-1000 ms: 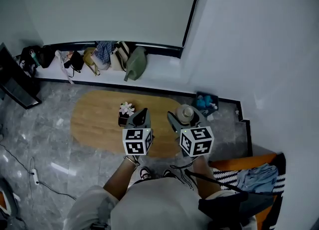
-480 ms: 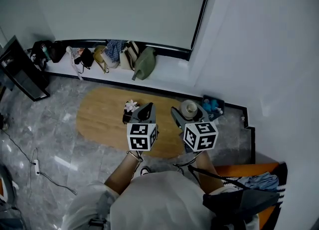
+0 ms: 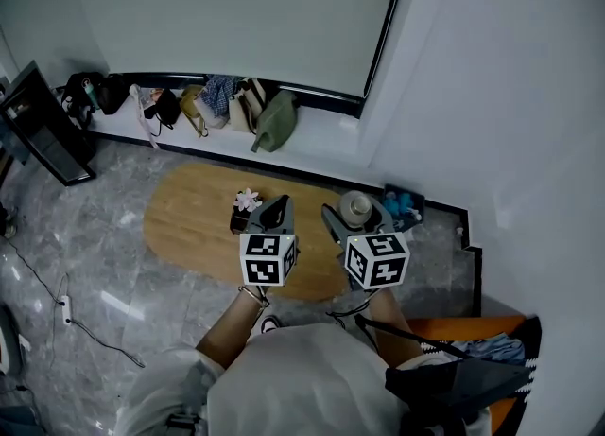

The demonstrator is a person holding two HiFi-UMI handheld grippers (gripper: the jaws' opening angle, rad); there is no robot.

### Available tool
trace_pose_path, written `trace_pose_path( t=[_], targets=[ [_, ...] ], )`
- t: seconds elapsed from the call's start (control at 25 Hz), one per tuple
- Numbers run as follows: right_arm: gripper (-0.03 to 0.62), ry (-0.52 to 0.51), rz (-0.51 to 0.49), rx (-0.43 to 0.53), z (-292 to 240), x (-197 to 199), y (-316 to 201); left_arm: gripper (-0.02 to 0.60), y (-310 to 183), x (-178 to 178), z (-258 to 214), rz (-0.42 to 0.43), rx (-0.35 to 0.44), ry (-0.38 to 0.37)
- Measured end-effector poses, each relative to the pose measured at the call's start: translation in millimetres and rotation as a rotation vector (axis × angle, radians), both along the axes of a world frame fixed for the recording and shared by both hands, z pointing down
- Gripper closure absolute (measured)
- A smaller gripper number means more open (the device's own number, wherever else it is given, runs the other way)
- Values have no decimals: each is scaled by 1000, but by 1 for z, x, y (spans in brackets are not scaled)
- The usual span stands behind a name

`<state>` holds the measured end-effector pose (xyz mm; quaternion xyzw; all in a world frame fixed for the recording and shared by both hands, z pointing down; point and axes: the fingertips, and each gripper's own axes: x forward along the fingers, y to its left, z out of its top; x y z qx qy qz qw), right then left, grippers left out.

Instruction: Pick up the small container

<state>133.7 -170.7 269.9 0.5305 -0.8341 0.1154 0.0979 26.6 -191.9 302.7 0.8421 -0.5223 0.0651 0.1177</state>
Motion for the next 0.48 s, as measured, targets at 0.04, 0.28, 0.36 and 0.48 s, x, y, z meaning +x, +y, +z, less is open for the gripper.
trace_pose_path(
  t=[0.04, 0.28, 0.36, 0.48],
  targets=[
    [253, 1, -2, -1, 0, 0, 1, 574, 1, 0, 0, 0, -1, 0],
    [253, 2, -13, 0, 1, 0, 5, 574, 7, 1, 1, -8, 0, -2],
    [253, -2, -15, 1, 2, 0, 6, 574, 9, 1, 3, -13, 0, -2],
    [253, -6, -18, 1, 3, 0, 8, 574, 11, -1, 5, -22, -3, -5]
  ],
)
